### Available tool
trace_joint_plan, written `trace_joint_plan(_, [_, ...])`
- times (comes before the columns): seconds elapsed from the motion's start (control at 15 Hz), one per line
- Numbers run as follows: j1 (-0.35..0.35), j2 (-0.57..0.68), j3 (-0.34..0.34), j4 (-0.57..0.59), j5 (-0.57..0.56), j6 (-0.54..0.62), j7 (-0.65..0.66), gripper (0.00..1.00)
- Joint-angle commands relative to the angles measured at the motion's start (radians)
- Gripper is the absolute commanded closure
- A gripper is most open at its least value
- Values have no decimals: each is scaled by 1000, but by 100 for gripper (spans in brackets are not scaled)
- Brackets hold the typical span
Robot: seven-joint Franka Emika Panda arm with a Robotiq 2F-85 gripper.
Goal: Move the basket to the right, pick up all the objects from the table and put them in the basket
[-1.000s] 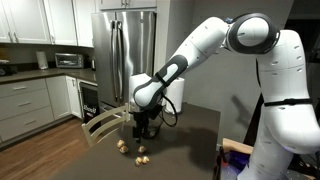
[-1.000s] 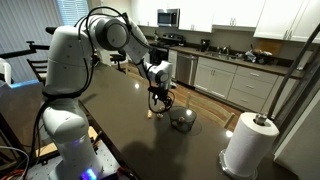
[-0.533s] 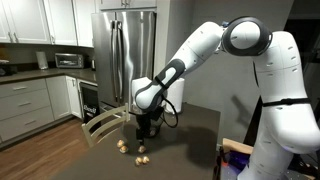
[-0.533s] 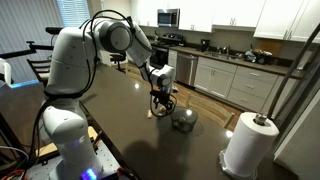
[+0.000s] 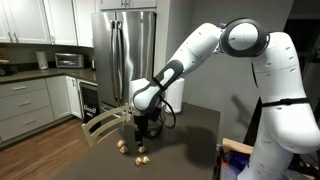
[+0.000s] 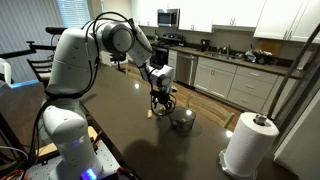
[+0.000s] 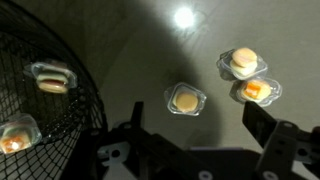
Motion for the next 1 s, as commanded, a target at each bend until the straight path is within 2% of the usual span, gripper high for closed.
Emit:
trace_joint_plan(0.0, [-14,37,17,24,17,2,-51,0])
trace_joint_plan(0.47, [-1,48,17,13,1,13,-27,0])
trace_joint_plan(0.93, [41,-38,5,-55,-38,56,24,0])
